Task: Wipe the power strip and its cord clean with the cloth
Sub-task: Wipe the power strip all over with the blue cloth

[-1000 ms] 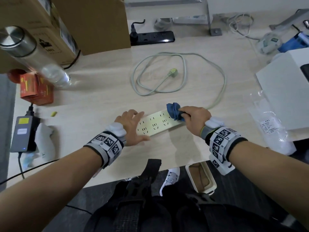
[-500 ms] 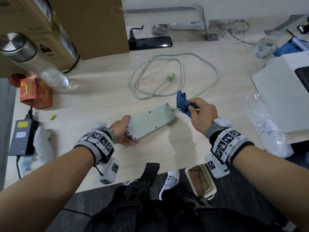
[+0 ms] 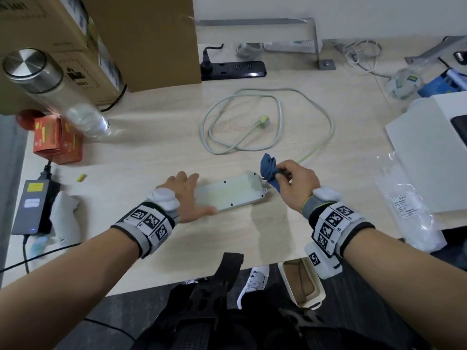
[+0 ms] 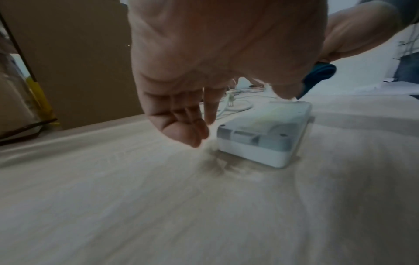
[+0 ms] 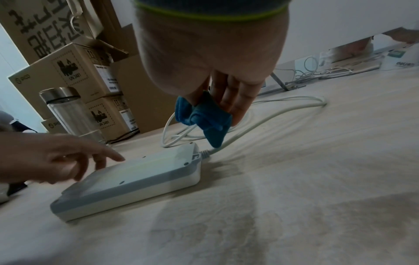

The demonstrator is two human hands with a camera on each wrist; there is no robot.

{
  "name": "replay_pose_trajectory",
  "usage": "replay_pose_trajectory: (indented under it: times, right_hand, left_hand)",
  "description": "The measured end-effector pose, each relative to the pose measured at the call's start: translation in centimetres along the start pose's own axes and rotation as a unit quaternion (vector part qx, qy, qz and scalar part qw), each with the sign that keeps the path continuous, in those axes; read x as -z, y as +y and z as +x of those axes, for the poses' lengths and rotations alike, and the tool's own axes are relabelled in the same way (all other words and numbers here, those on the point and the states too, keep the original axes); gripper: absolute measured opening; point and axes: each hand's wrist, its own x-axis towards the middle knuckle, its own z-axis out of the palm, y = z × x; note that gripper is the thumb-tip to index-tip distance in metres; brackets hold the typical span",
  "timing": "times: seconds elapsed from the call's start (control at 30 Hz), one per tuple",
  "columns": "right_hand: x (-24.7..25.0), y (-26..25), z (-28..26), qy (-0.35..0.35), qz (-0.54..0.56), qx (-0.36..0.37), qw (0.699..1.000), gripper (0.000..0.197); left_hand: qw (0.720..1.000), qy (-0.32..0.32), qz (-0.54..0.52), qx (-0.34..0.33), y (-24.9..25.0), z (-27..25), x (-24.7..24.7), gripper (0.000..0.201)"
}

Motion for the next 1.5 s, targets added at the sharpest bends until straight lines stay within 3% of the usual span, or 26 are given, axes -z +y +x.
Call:
replay_pose_trajectory:
  times: [0.07, 0.17, 0.3, 0.33, 0.4, 0.43, 0.5, 0.57, 0.63, 0.73, 0.9, 1.0, 1.2, 1.33, 1.5]
  right_hand:
    - [-0.3, -0.3, 0.2, 0.0, 0.01, 0.002, 1.0, 0.019]
    - [-0.6, -0.8, 0.4, -0.031, 0.031, -0.004, 0.999, 0.023]
    - [-0.9, -1.7, 1.0, -0.14, 0.147, -0.045, 0.978, 0.023]
    - [-1.1, -1.7, 1.2, -0.146, 0.147, -0.063, 0.976, 0.022]
    - [-1.2, -1.2, 1.7, -0.111, 0.009, -0.072, 0.991, 0.023]
    - [-1.2, -0.8, 1.6, -0.083, -0.068, -0.042, 0.993, 0.029]
    - [-1.0, -0.3, 1.0, -0.072, -0.114, 0.088, 0.987, 0.038]
    - [-1.5, 0.5, 0.1, -0.119, -0.138, 0.221, 0.958, 0.047]
    - [-2.1, 1.3, -0.3, -0.147, -0.191, 0.292, 0.925, 0.056]
    - [-2.4, 1.4, 0.6, -0.173, -0.216, 0.273, 0.921, 0.055]
    - [-2.0, 1.1, 2.6, -0.217, -0.189, 0.252, 0.924, 0.032]
    - [-2.7, 0.5, 2.7, -0.223, -0.174, 0.22, 0.934, 0.04]
    - [-8.2, -3.7, 1.1, -0.18, -0.114, 0.323, 0.922, 0.016]
    - [-10.9, -6.3, 0.3, -0.174, -0.094, 0.324, 0.925, 0.017]
    - [-8.5, -2.6, 1.0, -0.169, -0.096, 0.341, 0.92, 0.019]
  left_hand:
    - [0.999, 0.013, 0.016, -0.035, 0.0, -0.2, -1.3, 0.114]
    - [0.996, 0.055, -0.026, -0.067, -0.3, 0.3, -3.1, 0.096]
    - [0.987, 0.089, -0.089, -0.101, -0.3, 1.1, -3.1, 0.081]
    - [0.987, 0.087, -0.09, -0.102, -0.2, 1.2, -3.0, 0.081]
    - [0.987, 0.078, -0.098, -0.101, 0.1, 1.3, -3.0, 0.085]
    - [0.986, 0.072, -0.106, -0.102, 0.2, 1.4, -3.1, 0.09]
    - [0.984, 0.065, -0.13, -0.101, 0.0, 1.4, -3.4, 0.101]
    - [0.979, 0.069, -0.163, -0.103, -0.6, 1.4, -3.5, 0.102]
    - [0.971, 0.071, -0.197, -0.115, -1.0, 1.3, -3.6, 0.094]
    - [0.962, 0.066, -0.237, -0.115, -1.4, 1.2, -3.5, 0.087]
    - [0.964, 0.045, -0.241, -0.104, -1.5, 1.4, -3.4, 0.086]
    - [0.962, 0.041, -0.255, -0.093, -1.6, 1.3, -3.6, 0.088]
    - [0.949, 0.056, -0.294, -0.096, -1.6, 1.6, -4.1, 0.087]
    - [0.938, 0.069, -0.321, -0.112, -1.5, 1.5, -4.2, 0.079]
    - [0.949, 0.065, -0.288, -0.107, -1.8, 1.8, -4.4, 0.087]
